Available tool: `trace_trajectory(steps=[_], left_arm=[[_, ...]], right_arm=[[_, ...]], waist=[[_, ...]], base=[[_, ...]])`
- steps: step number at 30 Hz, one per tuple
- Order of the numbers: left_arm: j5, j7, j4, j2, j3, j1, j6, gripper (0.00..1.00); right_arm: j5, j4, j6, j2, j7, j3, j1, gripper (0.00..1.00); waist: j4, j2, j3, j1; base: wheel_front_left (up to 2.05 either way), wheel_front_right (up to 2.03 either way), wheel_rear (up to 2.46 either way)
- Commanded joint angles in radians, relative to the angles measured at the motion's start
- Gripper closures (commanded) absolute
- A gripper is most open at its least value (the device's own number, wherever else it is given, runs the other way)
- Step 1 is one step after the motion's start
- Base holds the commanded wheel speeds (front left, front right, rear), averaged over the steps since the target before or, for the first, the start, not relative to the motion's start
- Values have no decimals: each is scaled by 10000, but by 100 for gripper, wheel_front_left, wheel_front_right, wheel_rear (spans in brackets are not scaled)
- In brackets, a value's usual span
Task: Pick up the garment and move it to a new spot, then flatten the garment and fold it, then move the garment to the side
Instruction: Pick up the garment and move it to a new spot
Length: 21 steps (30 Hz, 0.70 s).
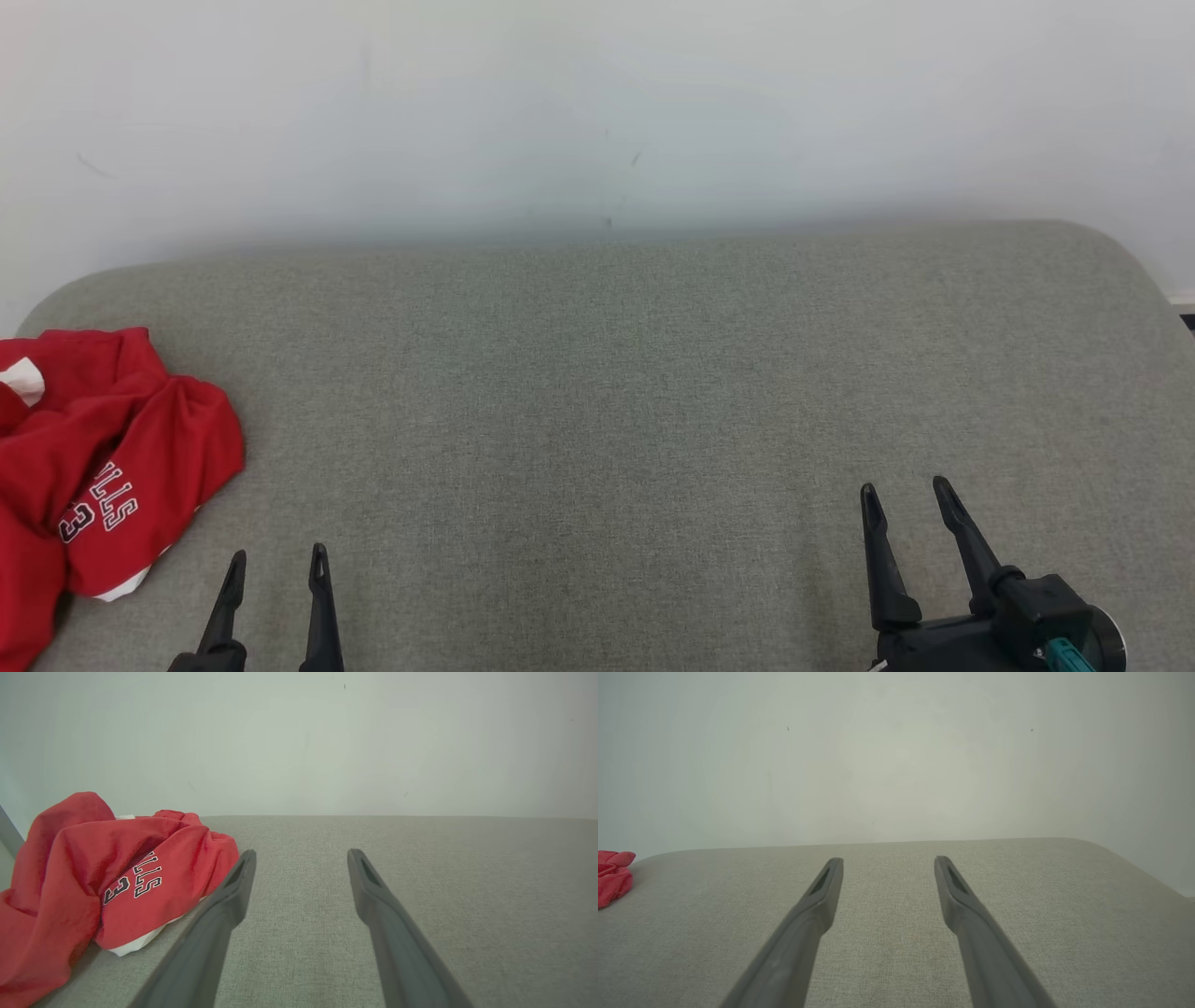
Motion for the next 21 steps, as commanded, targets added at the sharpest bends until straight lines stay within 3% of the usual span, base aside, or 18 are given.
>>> trace_trajectory(steps=[1,14,21], left_arm=[[-30,-39,111,18,17,-46,45,0],[-63,-13,49,116,-15,-112,180,0],[-83,701,-286,195,-95,-72,265,0]], right_arm=[[-72,51,34,4,-7,-34,48,0],[-16,710,34,4,-5,-53,-226,0],[-72,669,34,4,204,-70,-258,0]], waist=[[4,0,-15,0],[-2,0,-91,0],[17,0,-101,0]], base=[[0,0,0],[0,0,0],[0,0,0]])
